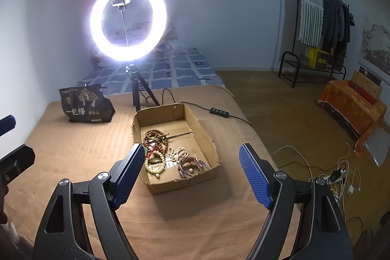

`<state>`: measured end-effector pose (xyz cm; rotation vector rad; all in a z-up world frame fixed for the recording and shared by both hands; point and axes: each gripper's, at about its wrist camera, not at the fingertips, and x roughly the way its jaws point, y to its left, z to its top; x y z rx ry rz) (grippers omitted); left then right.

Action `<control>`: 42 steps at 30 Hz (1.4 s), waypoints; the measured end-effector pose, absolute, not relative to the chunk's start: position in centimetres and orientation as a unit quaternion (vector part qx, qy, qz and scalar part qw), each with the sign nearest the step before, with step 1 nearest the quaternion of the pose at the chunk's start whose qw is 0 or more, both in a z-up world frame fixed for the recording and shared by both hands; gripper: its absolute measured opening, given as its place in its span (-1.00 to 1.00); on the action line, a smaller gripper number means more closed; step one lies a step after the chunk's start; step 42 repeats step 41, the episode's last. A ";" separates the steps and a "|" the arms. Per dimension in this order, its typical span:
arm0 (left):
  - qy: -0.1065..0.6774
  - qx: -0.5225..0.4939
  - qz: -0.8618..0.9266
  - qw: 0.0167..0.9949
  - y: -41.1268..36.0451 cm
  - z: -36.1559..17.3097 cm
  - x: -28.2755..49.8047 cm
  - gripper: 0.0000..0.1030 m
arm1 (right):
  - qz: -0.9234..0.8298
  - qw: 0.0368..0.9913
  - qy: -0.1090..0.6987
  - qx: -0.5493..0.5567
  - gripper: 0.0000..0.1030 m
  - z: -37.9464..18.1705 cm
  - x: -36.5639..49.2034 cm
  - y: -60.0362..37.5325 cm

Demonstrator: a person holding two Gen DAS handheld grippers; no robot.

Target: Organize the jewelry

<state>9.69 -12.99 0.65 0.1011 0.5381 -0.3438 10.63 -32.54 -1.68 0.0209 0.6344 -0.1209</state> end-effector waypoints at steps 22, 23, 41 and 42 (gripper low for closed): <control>0.262 0.052 -0.169 0.949 -13.0 0.8 9.6 1.00 | -0.060 0.947 0.315 0.009 0.55 -1.7 10.6 -32.6; 0.263 0.053 -0.170 0.948 -13.0 0.9 9.6 1.00 | -0.060 0.947 0.315 0.008 0.55 -1.7 10.6 -32.6; 0.260 0.053 -0.160 0.951 -12.2 1.0 10.1 1.00 | -0.057 0.945 0.321 0.002 0.55 -1.9 10.6 -32.3; 0.260 0.053 -0.160 0.951 -12.2 1.0 10.1 1.00 | -0.057 0.945 0.321 0.002 0.55 -1.9 10.6 -32.3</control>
